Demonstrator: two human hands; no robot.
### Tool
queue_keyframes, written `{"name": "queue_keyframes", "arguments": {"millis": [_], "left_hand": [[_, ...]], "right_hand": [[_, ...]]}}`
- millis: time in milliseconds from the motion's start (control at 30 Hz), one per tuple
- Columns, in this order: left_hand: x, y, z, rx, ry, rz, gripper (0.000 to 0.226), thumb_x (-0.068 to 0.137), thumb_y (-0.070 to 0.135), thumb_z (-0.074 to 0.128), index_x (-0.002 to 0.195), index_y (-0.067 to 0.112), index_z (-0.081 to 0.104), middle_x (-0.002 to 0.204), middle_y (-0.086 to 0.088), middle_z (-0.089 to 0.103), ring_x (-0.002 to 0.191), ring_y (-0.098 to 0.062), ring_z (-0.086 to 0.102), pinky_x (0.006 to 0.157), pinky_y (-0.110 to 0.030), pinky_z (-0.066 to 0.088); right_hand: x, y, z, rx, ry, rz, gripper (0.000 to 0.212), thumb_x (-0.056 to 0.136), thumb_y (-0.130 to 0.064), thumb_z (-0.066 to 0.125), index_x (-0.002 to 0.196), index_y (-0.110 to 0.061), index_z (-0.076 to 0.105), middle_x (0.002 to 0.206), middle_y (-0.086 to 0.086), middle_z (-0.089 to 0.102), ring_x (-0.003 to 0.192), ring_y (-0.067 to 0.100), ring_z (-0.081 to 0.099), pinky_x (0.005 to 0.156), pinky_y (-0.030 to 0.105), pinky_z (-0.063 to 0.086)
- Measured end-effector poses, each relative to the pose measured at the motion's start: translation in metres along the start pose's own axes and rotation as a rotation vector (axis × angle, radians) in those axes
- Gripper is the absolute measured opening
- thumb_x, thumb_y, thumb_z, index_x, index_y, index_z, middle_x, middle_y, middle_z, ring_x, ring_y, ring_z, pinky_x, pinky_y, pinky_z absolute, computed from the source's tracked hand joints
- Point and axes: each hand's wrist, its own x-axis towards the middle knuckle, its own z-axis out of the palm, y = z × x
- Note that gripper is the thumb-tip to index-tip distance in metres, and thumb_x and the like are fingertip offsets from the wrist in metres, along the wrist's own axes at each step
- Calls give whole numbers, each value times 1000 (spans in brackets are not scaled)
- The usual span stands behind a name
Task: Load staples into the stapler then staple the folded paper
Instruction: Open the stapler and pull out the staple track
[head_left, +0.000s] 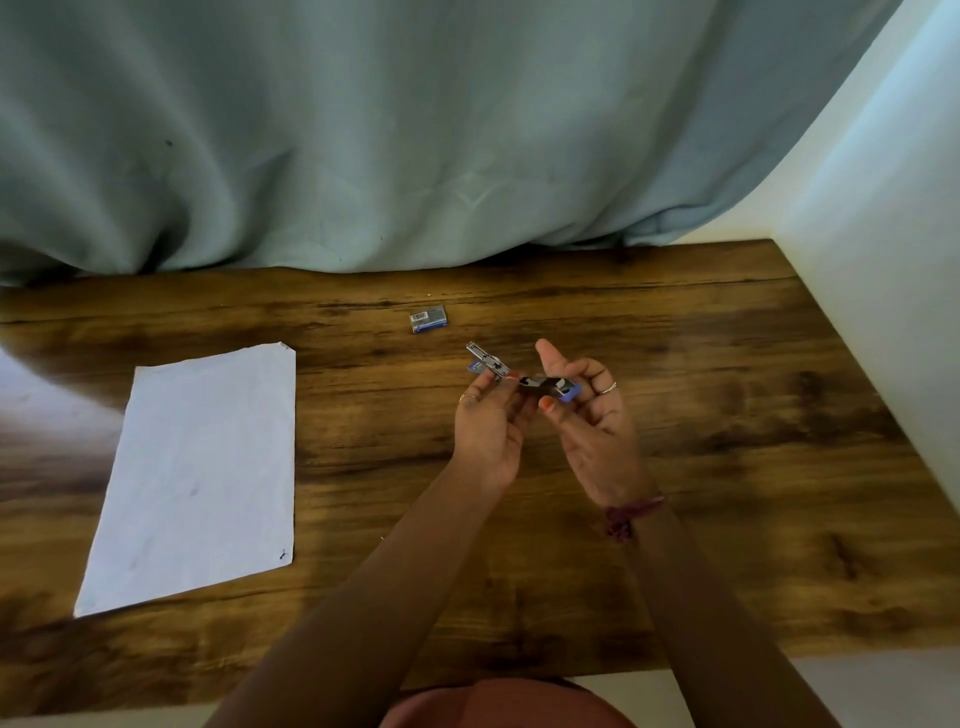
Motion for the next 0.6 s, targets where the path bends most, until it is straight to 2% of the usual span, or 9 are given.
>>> {"name": "queue_keyframes", "arguments": {"millis": [100, 233, 333, 433, 500, 600], "left_hand": [[2, -1, -5, 24, 2, 12, 39, 93, -1, 51, 132, 2, 47, 126, -24, 60, 91, -23, 68, 72, -29, 60], [0, -3, -10, 153, -30, 46, 38, 92, 0, 55, 129, 8, 49, 115, -18, 66, 93, -21, 70, 70, -27, 58], [-4, -6, -13, 273, -75, 75, 34, 92, 2, 55, 125, 11, 52, 113, -13, 68, 93, -19, 71, 69, -26, 57], [-9, -7, -16, 428, -126, 135, 28, 92, 4, 57, 119, 14, 58, 111, -8, 70, 98, -18, 70, 74, -28, 57], [-13, -9, -17, 509, -158, 164, 29, 92, 6, 58, 120, 13, 59, 107, -5, 72, 98, -18, 69, 76, -29, 57], [-18, -11, -18, 583, -198, 194, 26, 93, 5, 57, 117, 16, 62, 105, -5, 73, 98, -21, 69, 79, -34, 58]], "right_hand": [[-4, 1, -4, -62, 8, 9, 42, 82, 18, 46, 109, -14, 53, 137, 3, 54, 134, 18, 43, 98, 28, 47], [-3, 4, -16, -7, 151, 83, 36, 87, 14, 44, 111, -10, 56, 131, 8, 60, 125, 25, 52, 100, 38, 48], [2, 3, -20, 12, 269, 167, 25, 91, 3, 48, 109, -10, 60, 123, 9, 65, 117, 25, 59, 93, 36, 52], [8, -1, -16, -103, 272, 208, 20, 94, -6, 50, 107, -12, 64, 116, 6, 68, 110, 23, 64, 86, 31, 55], [12, -4, -10, -144, 263, 253, 19, 93, -13, 54, 108, -12, 65, 117, 9, 68, 112, 28, 62, 88, 38, 54], [16, -12, 2, -212, 268, 308, 27, 87, -25, 60, 110, -11, 65, 115, 15, 67, 109, 35, 62, 93, 54, 47]]}}
